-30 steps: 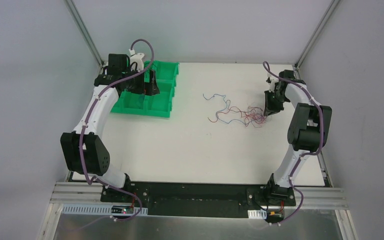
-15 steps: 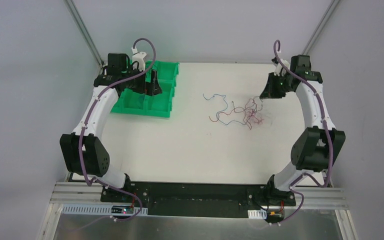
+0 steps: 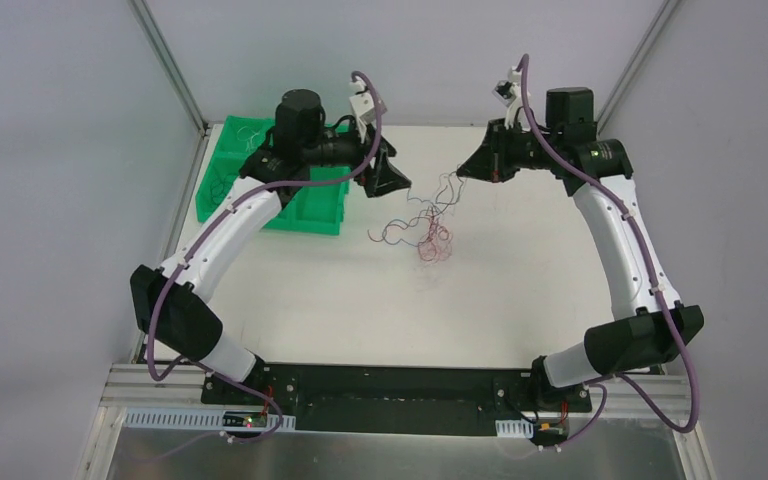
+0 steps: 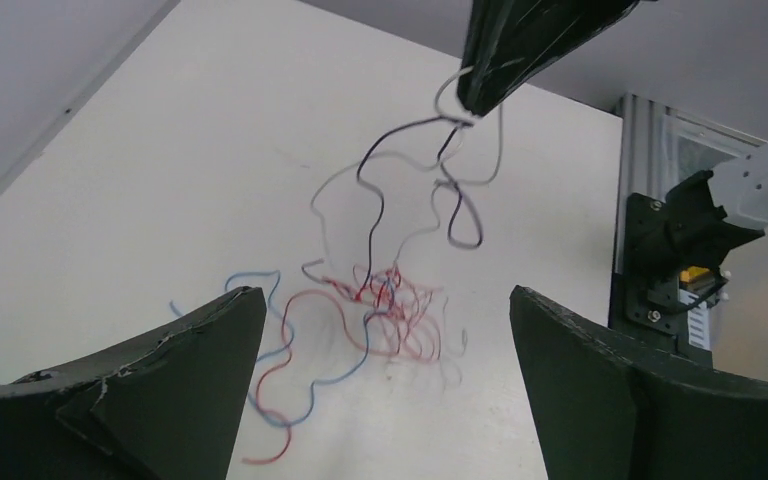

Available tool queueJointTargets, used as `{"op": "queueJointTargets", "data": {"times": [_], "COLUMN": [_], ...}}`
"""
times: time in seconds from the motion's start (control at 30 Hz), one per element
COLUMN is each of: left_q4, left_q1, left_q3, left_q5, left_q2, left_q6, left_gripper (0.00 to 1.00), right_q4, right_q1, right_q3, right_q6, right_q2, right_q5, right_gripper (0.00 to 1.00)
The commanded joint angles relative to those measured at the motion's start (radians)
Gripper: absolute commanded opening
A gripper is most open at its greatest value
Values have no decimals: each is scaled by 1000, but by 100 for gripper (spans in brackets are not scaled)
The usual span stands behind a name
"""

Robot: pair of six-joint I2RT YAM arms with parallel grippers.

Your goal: Untangle the cables

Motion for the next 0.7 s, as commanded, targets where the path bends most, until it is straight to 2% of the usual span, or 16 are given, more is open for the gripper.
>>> {"op": "queueJointTargets", "data": {"times": [0.0,0.17,0.27,0.3,0.4,0.5,0.67], "left_q4": [179,279,301,305,283,250,220], "left_q1": [-93,-161,-197,-201,-202,-181,-126], "left_q3": [34,7,-10,-14,-42,-126,-222], "left_q5": [71,37,13,12,-4,-14,-18], "left_q2": [52,87,92,95,83,45,-2], "left_q6": [-10,14,43,45,85,148,143], "left_gripper": [94,79,62,51,0,0,0], "right_q4": [75,99,115,115,117,117,130], "right_q1": [73,127,142,145,146,136,90], "right_q3": [-2,-32,-48,-50,-48,-38,-28], "right_q6": [17,41,62,64,80,85,111], "right_q2": [-63,-93,-107,-110,-117,-130,-144], "right_q5": [-67,-51,-49,-48,-18,9,38], "right_gripper": [0,0,0,0,0,0,0]}}
